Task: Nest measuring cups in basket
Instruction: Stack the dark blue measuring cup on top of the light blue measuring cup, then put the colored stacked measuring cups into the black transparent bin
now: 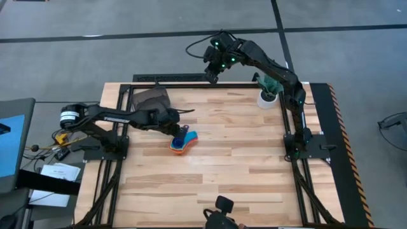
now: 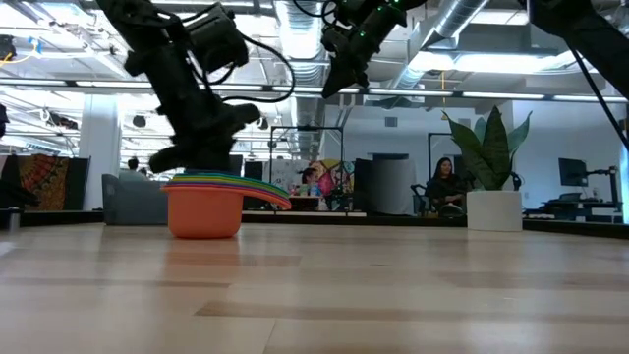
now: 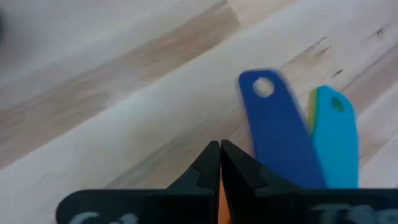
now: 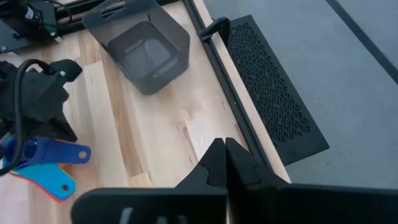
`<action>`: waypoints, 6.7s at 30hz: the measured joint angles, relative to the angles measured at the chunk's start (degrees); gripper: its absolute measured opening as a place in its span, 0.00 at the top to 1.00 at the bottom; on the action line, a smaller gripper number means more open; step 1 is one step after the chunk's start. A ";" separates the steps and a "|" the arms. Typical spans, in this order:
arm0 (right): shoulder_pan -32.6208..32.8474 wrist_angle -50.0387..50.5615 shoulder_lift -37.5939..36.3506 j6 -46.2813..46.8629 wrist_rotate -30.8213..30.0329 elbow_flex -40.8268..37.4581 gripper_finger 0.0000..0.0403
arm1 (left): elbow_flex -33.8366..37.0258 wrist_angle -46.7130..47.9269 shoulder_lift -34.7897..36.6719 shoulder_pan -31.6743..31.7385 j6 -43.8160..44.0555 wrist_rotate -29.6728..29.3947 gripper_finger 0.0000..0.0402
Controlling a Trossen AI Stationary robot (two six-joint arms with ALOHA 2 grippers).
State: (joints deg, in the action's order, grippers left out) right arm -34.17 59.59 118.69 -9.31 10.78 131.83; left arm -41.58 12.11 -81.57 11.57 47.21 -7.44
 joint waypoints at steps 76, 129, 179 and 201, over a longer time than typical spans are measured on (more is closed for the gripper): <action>13.95 1.01 -2.34 -7.28 8.61 -6.82 0.60 | -3.76 17.92 25.74 0.42 -11.06 -13.53 0.90; 28.09 -6.14 20.57 -10.32 -4.79 -6.93 0.26 | -2.12 37.04 31.81 2.14 -8.38 -16.01 0.54; 28.13 -7.86 22.24 -11.55 -6.38 -6.86 0.66 | -2.15 37.08 31.81 6.49 -5.95 -18.57 0.54; 26.47 -5.93 22.17 -11.62 -7.89 -0.80 0.65 | -2.17 36.88 31.81 12.52 -3.18 -21.30 0.54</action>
State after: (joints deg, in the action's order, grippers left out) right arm -7.70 53.65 140.86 -20.93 2.89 131.03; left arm -43.75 48.99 -49.76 24.10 44.03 -28.73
